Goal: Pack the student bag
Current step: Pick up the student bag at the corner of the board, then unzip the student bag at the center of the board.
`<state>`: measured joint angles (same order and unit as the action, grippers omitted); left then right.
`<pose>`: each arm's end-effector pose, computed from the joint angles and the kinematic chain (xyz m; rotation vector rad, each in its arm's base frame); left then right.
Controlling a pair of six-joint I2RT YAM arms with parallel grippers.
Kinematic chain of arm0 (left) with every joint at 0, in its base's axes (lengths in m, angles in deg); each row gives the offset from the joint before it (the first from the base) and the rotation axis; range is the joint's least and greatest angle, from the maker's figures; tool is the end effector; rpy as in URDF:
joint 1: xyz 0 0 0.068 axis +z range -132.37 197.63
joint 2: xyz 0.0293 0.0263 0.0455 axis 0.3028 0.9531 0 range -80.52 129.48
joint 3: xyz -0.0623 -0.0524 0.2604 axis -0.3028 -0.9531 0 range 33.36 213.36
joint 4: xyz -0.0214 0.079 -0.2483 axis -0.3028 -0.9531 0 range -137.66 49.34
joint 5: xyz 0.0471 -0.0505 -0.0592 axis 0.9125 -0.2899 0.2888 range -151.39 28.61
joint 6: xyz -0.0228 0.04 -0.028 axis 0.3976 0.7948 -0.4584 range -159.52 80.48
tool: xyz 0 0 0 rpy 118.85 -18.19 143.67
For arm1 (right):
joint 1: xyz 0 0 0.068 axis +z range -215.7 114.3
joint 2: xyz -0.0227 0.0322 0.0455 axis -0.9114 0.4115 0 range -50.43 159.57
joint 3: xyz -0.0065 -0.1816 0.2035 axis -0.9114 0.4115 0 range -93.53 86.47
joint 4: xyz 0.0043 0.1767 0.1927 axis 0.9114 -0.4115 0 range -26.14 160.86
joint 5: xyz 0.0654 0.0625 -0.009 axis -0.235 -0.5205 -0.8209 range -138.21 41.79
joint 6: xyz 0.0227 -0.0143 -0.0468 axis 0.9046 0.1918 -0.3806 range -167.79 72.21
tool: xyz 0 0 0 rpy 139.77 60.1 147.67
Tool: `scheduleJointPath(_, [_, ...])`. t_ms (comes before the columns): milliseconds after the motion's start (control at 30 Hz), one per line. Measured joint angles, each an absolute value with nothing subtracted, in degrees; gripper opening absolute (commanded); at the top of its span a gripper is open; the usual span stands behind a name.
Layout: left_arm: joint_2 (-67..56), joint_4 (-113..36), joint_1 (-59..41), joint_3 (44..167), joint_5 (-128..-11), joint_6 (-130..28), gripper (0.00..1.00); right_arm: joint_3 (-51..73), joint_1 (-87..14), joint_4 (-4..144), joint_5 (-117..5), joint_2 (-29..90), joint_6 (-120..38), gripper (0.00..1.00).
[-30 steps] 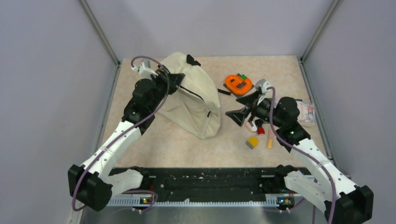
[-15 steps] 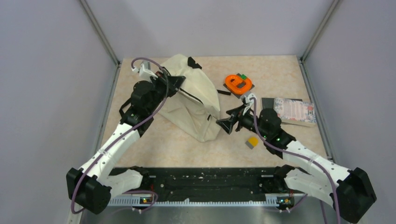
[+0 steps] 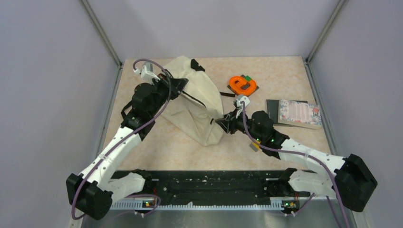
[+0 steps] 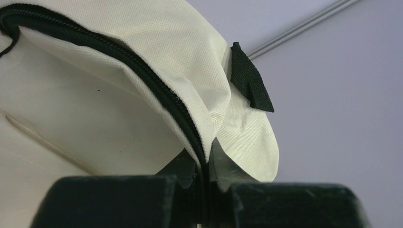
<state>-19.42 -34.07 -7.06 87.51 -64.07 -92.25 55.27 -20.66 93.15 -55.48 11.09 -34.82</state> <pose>0.2286 -0.1068 0.3739 -0.3704 1.6452 -1.0785 0.1693 0.1760 0.2584 -0.5874 1.6873 0.8506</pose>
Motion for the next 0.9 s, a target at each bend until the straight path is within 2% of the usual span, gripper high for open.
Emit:
scheduleJointPath(33, [-19.77,-34.44,-7.06,87.51,-63.87,-91.66,0.00,55.27,-20.38,93.30,-54.80,10.98,-35.12,0.02])
scheduleJointPath(133, [-21.08,-35.25,-7.06,87.11,-63.55,-89.13,0.02,55.22,-20.01,93.54,-52.72,10.56,-35.12,0.00])
scheduleJointPath(167, [-21.59,-35.67,-7.10,87.07,-63.59,-87.77,0.12,55.18,-19.96,93.30,-52.13,10.37,-35.04,0.00])
scheduleJointPath(200, [-21.91,-36.04,-7.17,87.07,-63.79,-86.44,0.26,55.05,-19.94,92.89,-51.69,10.19,-34.93,0.00])
scheduleJointPath(233, [-22.29,-36.76,-7.19,87.09,-64.03,-84.32,0.45,54.55,-19.94,91.88,-51.30,10.06,-34.71,0.00])
scheduleJointPath(267, [-22.59,-37.90,-7.19,87.31,-64.20,-82.11,0.57,53.98,-19.94,90.68,-50.97,9.88,-34.45,0.00])
scheduleJointPath(300, [-23.01,-39.78,-7.17,87.81,-64.68,-79.64,0.62,53.26,-19.94,89.26,-50.47,9.62,-33.99,0.00])
scheduleJointPath(367, [-24.03,-42.75,-7.19,88.47,-65.10,-74.39,0.64,51.27,-19.94,85.58,-49.33,9.08,-32.52,0.00])
scheduleJointPath(467, [-28.06,-47.47,-7.80,88.40,-64.86,-66.68,0.83,46.61,-19.94,78.00,-47.85,8.55,-29.90,0.00])
scheduleJointPath(700, [-47.16,-53.22,-14.21,85.21,-67.02,-51.25,0.84,32.67,-19.94,62.13,-45.27,11.33,-24.78,0.00])
scheduleJointPath(900, [-47.16,-54.53,-15.85,79.09,-74.17,-48.93,0.83,31.64,-19.94,57.72,-45.14,12.42,-21.24,0.00])
